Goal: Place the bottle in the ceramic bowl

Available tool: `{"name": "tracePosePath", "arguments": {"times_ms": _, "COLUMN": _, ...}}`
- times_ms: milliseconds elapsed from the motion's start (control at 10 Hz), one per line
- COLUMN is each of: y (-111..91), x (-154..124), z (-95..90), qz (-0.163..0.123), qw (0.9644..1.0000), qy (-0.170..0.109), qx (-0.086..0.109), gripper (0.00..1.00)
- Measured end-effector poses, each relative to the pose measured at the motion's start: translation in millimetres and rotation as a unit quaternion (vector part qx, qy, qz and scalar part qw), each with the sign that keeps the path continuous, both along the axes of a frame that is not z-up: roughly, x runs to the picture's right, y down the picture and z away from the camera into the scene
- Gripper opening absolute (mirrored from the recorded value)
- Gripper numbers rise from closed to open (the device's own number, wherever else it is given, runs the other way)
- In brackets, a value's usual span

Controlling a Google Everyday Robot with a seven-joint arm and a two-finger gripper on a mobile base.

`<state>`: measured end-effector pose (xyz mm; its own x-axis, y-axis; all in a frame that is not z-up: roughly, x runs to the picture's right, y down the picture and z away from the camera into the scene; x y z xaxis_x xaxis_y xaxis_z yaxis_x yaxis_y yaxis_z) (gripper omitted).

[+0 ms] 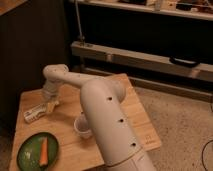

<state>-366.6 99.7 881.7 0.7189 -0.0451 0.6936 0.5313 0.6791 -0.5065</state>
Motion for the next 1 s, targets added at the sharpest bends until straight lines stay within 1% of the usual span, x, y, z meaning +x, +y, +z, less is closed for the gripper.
{"name": "tracePosePath", "arguments": {"times_ms": 100, "y": 2.5, "x": 0.2, "z": 2.3, "qz": 0.000, "qw": 1.0000, "qy": 0.001, "qx": -0.005, "gripper": 0.65}}
{"name": "tracePosePath", "arguments": {"times_ms": 300, "y": 5.7, "x": -1.3, "z": 5.2, "qz": 0.005, "qw": 0.9999, "qy": 0.001, "qx": -0.014, "gripper": 0.53}}
{"name": "tracePosePath", "arguments": {"times_ms": 400, "y": 7.3, "x": -0.9, "z": 5.8, "qz": 0.004, "qw": 0.9998, "qy": 0.000, "qx": -0.017, "gripper": 0.51}}
{"name": "tracePosePath", "arguments": {"times_ms": 500, "y": 7.9, "x": -1.6, "z": 6.3, "qz": 0.006, "qw": 0.9997, "qy": -0.002, "qx": -0.022, "gripper": 0.46}}
{"name": "tracePosePath", "arguments": {"times_ms": 700, "y": 8.0, "x": -2.1, "z": 6.5, "qz": 0.010, "qw": 0.9995, "qy": -0.005, "qx": -0.029, "gripper": 0.28}}
{"name": "tracePosePath", "arguments": {"times_ms": 800, "y": 8.1, "x": -0.4, "z": 4.7, "qz": 0.010, "qw": 0.9994, "qy": -0.008, "qx": -0.033, "gripper": 0.15}}
{"name": "tracePosePath", "arguments": {"times_ms": 900, "y": 2.9, "x": 3.0, "z": 0.5, "qz": 0.014, "qw": 0.9993, "qy": -0.012, "qx": -0.032, "gripper": 0.07}}
{"name": "tracePosePath", "arguments": {"times_ms": 1000, "y": -3.6, "x": 5.7, "z": -5.4, "qz": 0.019, "qw": 0.9993, "qy": -0.016, "qx": -0.029, "gripper": 0.05}}
